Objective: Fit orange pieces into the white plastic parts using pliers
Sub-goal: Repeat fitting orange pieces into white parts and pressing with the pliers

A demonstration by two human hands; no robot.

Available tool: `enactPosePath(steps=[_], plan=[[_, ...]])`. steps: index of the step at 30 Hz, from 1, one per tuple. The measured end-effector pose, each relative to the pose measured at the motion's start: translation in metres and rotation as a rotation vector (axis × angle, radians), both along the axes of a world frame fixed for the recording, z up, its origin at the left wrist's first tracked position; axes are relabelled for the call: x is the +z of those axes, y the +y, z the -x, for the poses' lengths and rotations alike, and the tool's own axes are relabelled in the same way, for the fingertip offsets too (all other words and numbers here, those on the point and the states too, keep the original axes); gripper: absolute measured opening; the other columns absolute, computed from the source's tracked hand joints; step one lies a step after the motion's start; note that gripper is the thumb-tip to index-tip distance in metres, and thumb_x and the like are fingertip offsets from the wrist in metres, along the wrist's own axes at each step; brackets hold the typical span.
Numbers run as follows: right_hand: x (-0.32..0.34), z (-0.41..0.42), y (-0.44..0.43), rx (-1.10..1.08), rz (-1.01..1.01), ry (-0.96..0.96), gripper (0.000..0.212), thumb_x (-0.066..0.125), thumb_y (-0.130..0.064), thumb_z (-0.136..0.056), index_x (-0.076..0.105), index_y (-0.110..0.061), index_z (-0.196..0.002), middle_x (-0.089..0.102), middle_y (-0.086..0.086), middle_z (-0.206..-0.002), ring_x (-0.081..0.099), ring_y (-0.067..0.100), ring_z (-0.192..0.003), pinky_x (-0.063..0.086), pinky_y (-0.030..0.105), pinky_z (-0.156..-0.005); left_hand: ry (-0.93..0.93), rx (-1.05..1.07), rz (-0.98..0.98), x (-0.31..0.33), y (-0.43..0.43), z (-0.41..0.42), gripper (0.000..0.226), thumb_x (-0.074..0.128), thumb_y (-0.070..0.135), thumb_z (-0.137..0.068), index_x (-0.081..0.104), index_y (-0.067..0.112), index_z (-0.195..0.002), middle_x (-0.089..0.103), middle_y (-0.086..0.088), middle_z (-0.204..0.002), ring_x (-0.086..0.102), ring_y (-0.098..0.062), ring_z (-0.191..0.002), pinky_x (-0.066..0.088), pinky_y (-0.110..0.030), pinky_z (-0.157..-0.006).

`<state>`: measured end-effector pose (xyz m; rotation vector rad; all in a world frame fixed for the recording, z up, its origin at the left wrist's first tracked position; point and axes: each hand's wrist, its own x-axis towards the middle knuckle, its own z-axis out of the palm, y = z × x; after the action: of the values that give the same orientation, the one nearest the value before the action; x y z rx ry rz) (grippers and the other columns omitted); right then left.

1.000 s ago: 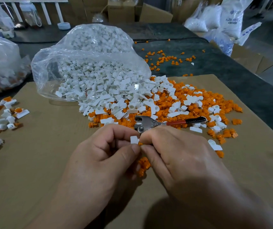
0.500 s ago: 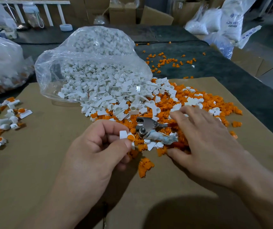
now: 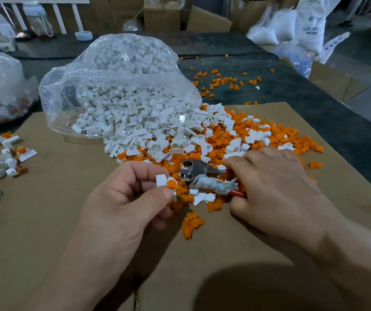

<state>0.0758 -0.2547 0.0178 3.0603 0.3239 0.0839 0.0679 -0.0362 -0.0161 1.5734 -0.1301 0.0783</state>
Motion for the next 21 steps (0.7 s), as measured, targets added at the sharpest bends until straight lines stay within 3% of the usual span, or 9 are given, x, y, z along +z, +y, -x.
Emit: enactPosePath(steps=[3, 6, 13, 16, 21], plan=[[0.005, 0.002, 0.0, -0.007, -0.092, -0.055, 0.037, 0.04, -0.047, -0.078, 0.052, -0.028, -0.108, 0.05, -0.008, -0.087, 0.043, 0.015, -0.084, 0.035, 0.033, -0.077, -0.018, 0.011, 0.021, 0.0, 0.0, 0.0, 0.029, 0.077, 0.04, -0.059, 0.075, 0.031, -0.088, 0.066, -0.001, -0.067, 0.066, -0.013, -0.058, 0.051, -0.022, -0.049], [0.012, 0.008, -0.001, 0.018, -0.261, -0.092, 0.038, 0.042, -0.049, -0.076, 0.054, -0.029, -0.107, 0.053, -0.009, -0.088, 0.045, 0.014, -0.082, 0.038, 0.031, -0.069, -0.037, 0.024, 0.069, 0.001, 0.0, -0.001, 0.029, 0.076, 0.038, -0.059, 0.076, 0.029, -0.086, 0.065, -0.003, -0.066, 0.064, -0.013, -0.056, 0.05, -0.022, -0.048], [0.009, 0.016, 0.002, 0.105, -0.341, -0.015, 0.052, 0.032, -0.058, -0.074, 0.05, -0.036, -0.118, 0.051, -0.017, -0.107, 0.044, 0.007, -0.101, 0.041, 0.027, -0.084, -0.132, 0.044, 0.115, 0.002, 0.002, -0.003, 0.023, 0.077, 0.018, -0.064, 0.076, 0.03, -0.085, 0.062, 0.001, -0.06, 0.06, -0.011, -0.05, 0.048, -0.02, -0.044], [0.011, 0.016, 0.003, 0.11, -0.355, -0.006, 0.056, 0.032, -0.058, -0.073, 0.05, -0.036, -0.121, 0.052, -0.019, -0.108, 0.044, 0.004, -0.102, 0.039, 0.027, -0.086, -0.148, 0.053, 0.127, 0.001, 0.002, -0.004, 0.022, 0.077, 0.027, -0.064, 0.075, 0.03, -0.087, 0.062, 0.003, -0.061, 0.061, -0.009, -0.051, 0.048, -0.019, -0.045], [0.014, 0.016, 0.005, 0.146, -0.322, 0.02, 0.039, 0.047, -0.051, -0.078, 0.052, -0.036, -0.114, 0.055, -0.017, -0.099, 0.049, 0.009, -0.095, 0.04, 0.034, -0.086, -0.158, 0.054, 0.151, 0.0, 0.001, -0.005, 0.019, 0.075, 0.031, -0.066, 0.075, 0.031, -0.086, 0.062, 0.004, -0.061, 0.061, -0.009, -0.051, 0.048, -0.02, -0.044]])
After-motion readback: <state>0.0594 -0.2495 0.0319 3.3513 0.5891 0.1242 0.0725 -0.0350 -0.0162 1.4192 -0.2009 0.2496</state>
